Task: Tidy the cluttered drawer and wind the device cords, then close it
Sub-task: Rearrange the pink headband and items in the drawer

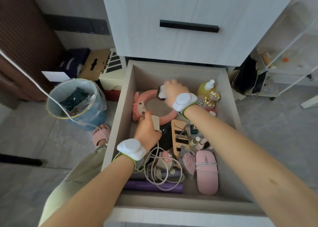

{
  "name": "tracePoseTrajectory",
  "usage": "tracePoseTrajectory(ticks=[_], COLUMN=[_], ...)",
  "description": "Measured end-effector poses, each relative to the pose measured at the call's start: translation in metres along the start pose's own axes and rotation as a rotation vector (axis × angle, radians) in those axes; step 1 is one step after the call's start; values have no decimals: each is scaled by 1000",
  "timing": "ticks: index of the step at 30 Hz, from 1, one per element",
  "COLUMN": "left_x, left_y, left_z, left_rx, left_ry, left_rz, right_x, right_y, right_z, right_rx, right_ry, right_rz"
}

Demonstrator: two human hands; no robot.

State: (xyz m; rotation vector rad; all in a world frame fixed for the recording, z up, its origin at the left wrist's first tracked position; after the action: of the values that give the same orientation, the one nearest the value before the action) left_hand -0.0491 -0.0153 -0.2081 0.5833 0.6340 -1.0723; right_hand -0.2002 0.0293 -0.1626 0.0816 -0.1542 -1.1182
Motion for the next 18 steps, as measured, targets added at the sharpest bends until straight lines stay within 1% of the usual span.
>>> tracePoseTrajectory(ticks=[1, 2, 4, 6, 8, 11, 14, 18], left_x=[0, 0, 0, 1, 1, 1, 1, -1], left_y=[0, 0, 1, 0, 0, -1, -1, 1], left_z=[0, 0, -1, -2, -3, -4, -4, 0], left_rx=[-1, -2, -1, 0, 10, 19, 8, 4], left_ry=[-3, -8, -24, -39, -37, -22, -24, 13], left_rz=[0, 1, -2, -12, -16, -28, -24, 27], right_x=[12, 20, 27, 28, 25, 19, 18, 13], right_y=[7, 12, 13, 8, 6, 8, 16, 21], right_z=[-6, -12, -28, -46, -64, -79, -79, -53], right_rx=[64, 115, 145, 156, 199, 220, 234, 219], right_ry=[-52, -87, -51, -12, -19, -147, -238, -195], right_rz=[111, 177, 223, 181, 98, -16, -36, -13])
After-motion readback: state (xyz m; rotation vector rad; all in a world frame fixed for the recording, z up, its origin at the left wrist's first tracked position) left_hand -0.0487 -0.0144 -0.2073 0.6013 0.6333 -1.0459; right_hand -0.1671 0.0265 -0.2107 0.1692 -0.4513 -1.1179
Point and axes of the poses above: each hand's wrist, its own y-axis away from the middle knuckle, its own z-axis out of the back of the hand, x = y × z, the point moved 8 cm from there along -y, towards the middle knuckle, and after that the axes turned 9 degrees about -z, right-handed, at the moved point
